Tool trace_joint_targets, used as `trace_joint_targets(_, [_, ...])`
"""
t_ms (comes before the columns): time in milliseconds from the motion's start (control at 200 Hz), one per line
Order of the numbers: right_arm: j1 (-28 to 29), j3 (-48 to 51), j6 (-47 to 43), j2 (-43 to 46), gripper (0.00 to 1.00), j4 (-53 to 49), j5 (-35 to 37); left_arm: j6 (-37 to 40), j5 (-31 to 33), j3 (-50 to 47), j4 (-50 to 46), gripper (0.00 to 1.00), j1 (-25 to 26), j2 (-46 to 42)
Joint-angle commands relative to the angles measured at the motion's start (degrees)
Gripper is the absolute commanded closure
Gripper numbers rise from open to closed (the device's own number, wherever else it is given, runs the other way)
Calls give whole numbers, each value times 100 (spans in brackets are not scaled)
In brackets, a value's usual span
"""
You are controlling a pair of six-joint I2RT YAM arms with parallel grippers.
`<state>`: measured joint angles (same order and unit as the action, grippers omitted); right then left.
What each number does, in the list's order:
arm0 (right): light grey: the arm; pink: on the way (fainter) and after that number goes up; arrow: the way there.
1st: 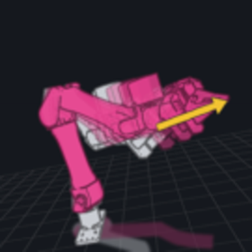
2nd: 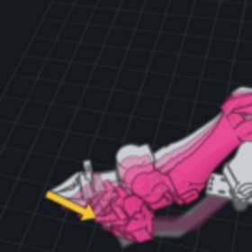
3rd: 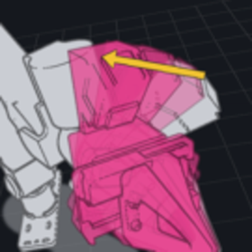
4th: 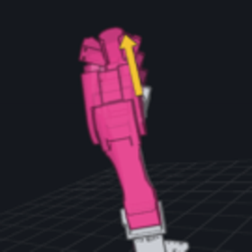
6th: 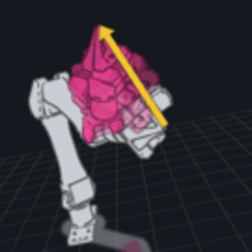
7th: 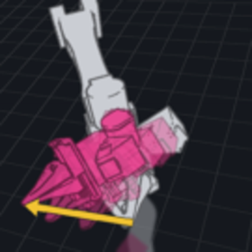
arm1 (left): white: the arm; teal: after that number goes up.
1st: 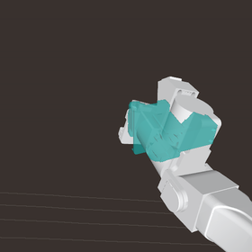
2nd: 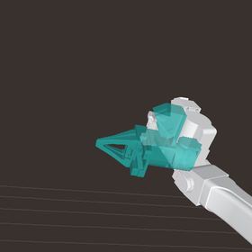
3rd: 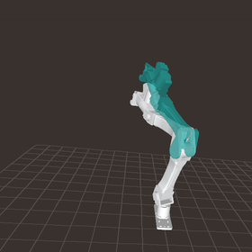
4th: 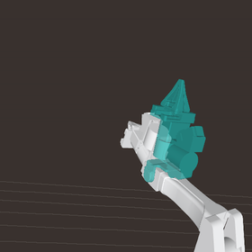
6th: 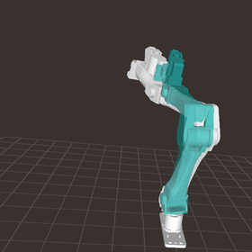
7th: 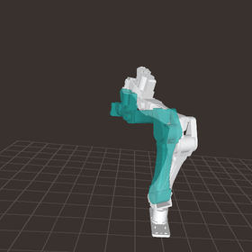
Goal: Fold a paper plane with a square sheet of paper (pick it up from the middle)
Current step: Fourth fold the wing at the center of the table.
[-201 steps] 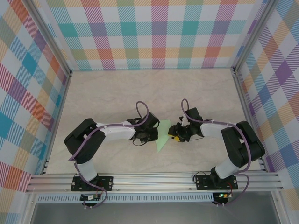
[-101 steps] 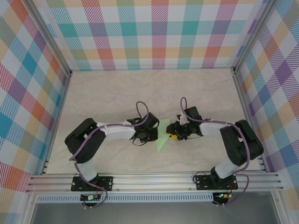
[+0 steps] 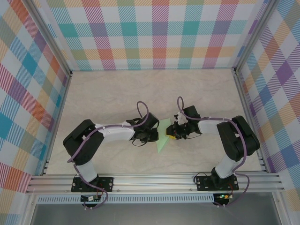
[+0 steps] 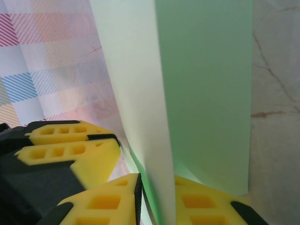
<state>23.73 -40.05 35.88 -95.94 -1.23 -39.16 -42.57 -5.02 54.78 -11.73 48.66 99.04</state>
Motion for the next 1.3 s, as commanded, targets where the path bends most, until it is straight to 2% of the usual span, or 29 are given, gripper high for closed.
trace_joint_targets(0, [28,-173,-194,-91,82,-25,-206,128,78,-143,143,81,24,-468])
trace_joint_targets(100, [33,-160,-86,-110,84,74,-193,169,264,-288,272,76,142,-710])
trace_joint_targets(300, [32,-60,278,-87,89,331,-128,237,660,-455,331,71,470,-1011])
trace_joint_targets(580, [153,255,1198,148,93,858,239,308,1091,-642,393,61,821,-1134])
trace_joint_targets(925, [334,564,1908,712,92,876,878,666,1328,-365,180,52,1249,-772])
trace_joint_targets(1075, [332,533,1808,870,89,706,879,728,1473,-156,47,50,1470,-503])
trace_joint_targets(1295, [337,366,1539,805,85,487,744,681,2181,535,-759,52,1811,151])
